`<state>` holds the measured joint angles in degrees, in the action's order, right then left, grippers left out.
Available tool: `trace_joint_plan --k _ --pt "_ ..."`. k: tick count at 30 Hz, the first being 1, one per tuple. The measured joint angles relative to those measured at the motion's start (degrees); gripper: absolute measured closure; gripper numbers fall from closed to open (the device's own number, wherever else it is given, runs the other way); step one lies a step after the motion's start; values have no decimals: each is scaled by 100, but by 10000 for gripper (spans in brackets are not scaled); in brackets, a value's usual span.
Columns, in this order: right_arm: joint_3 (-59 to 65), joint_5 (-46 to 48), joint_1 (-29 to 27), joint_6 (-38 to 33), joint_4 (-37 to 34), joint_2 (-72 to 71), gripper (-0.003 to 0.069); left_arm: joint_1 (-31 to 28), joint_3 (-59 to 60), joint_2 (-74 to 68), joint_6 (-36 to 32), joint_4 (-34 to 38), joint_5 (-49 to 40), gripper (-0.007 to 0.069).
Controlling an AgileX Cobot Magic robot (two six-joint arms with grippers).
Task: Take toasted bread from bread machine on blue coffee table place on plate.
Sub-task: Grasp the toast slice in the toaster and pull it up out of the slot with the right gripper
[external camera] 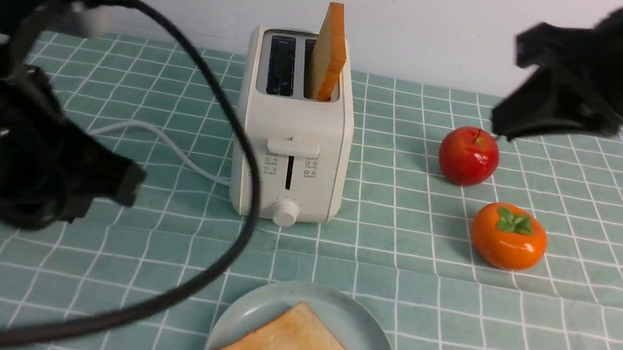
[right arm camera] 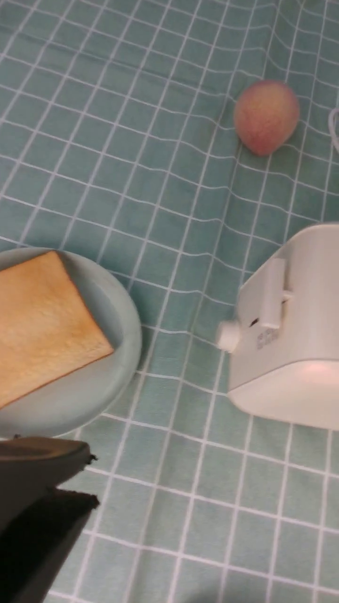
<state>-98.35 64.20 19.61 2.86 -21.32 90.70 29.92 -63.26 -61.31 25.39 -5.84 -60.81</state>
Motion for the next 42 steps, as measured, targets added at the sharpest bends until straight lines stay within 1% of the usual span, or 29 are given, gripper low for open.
trace_joint_plan --k 3,4,5,6,8,9,10,11,12,13,15,18,21,23,26,27,28,29,30,31,32,37,41,42 --pt "-1020 -127 203 117 151 831 495 0 774 846 227 0 370 638" --pt "-1086 -154 213 123 163 940 490 0 823 895 255 0 415 638" --pt "-1671 -236 269 129 196 1377 442 0 1252 1328 366 0 611 638" --pt "-1864 -274 283 134 212 1589 424 0 1388 1467 423 0 702 638" --pt "-2481 -382 297 134 234 2101 362 0 1807 1901 572 0 898 638" --pt "-2599 -391 299 134 234 2149 349 0 1880 1984 588 0 914 638" --pt "-2994 -477 299 134 229 2524 302 0 2150 2293 711 0 1017 638" --pt "-3302 -523 299 134 235 2784 274 0 2294 2467 779 0 1061 638" --pt "-3395 -530 299 134 235 2824 263 0 2345 2531 787 0 1067 638" --pt "-3686 -610 299 134 235 3127 230 0 2505 2728 871 -5 1079 638" --pt "-3993 -723 299 134 184 3447 189 0 2696 2974 960 -11 1085 638" --pt "-4187 -933 299 134 5 3786 163 0 2840 3167 990 -11 1080 638" --pt "-4222 -1145 299 135 -69 4042 159 0 2871 3257 1001 -16 1069 638" --pt "-4222 -1267 299 135 -75 4186 165 0 2883 3274 1001 -16 1062 638" --pt "-4222 -1355 303 135 -75 4330 231 0 2889 3274 1001 -16 1062 638" --pt "-4222 -1372 318 140 -69 4357 284 0 2889 3274 1001 -22 1062 638" --pt "-4229 -1385 330 140 -47 4356 355 0 2889 3274 1001 -22 1062 638" --pt "-4235 -1391 349 140 -2 4339 459 0 2889 3274 1001 -22 1062 638" --pt "-4235 -1377 357 141 46 4305 529 0 2889 3274 1001 -22 1062 638" --pt "-4235 -1336 362 163 103 4253 575 0 2889 3274 1001 -22 1062 638" --pt "-4242 -1326 362 167 112 4240 582 0 2889 3274 1001 -22 1062 638" --pt "-4440 -537 357 239 301 3522 569 0 2889 3274 1001 -34 1058 638" --pt "-4596 636 357 163 282 2429 569 0 2889 3274 1007 -39 1058 638" --pt "-4602 714 357 86 274 2227 569 0 2889 3274 1007 -39 1058 638"
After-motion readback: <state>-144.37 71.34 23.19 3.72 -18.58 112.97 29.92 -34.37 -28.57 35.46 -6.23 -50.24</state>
